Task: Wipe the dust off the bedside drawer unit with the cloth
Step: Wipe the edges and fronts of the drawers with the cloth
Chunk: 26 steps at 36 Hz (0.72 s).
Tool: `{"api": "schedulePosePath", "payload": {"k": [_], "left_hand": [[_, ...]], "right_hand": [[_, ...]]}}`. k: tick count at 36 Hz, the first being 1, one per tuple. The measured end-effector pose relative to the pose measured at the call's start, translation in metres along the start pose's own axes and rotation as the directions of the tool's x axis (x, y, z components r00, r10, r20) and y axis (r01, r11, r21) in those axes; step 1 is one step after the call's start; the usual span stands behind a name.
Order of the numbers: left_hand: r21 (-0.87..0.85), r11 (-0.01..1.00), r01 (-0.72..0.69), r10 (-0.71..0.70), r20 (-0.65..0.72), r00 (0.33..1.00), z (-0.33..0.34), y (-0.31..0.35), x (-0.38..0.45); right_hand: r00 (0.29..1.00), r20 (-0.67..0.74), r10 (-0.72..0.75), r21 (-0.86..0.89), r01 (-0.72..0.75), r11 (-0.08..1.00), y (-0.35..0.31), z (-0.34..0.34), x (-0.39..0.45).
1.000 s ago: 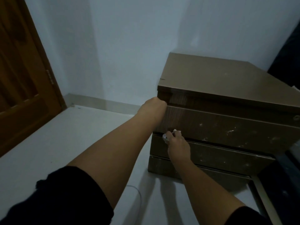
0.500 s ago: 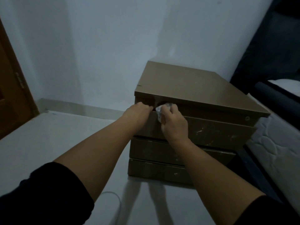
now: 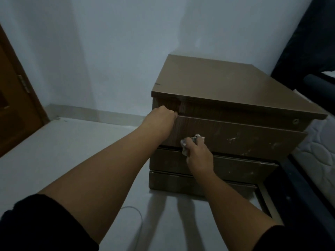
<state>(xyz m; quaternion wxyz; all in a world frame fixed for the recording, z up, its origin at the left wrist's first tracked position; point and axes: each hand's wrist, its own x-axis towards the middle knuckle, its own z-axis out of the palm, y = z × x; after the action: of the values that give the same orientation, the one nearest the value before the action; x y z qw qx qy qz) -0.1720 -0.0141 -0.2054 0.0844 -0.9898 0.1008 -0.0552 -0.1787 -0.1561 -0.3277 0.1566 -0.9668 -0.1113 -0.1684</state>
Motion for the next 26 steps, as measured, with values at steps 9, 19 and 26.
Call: {"api": "schedulePosePath", "payload": {"k": [9, 19, 26], "left_hand": [[-0.013, 1.0, 0.027, -0.027, 0.005, 1.0, 0.001, 0.003, 0.001], [-0.097, 0.992, 0.086, -0.078, 0.084, 0.993, -0.008, 0.007, -0.004], [-0.233, 0.969, -0.082, 0.089, 0.017, 0.996, -0.004, 0.03, -0.014]], "right_hand": [[0.982, 0.141, 0.126, -0.006, -0.127, 0.992, 0.0, 0.018, -0.011], [0.986, 0.057, -0.155, -0.006, 0.156, 0.988, 0.002, -0.032, -0.011], [0.964, -0.264, -0.033, -0.006, 0.032, 0.999, 0.013, -0.083, 0.013]]}}
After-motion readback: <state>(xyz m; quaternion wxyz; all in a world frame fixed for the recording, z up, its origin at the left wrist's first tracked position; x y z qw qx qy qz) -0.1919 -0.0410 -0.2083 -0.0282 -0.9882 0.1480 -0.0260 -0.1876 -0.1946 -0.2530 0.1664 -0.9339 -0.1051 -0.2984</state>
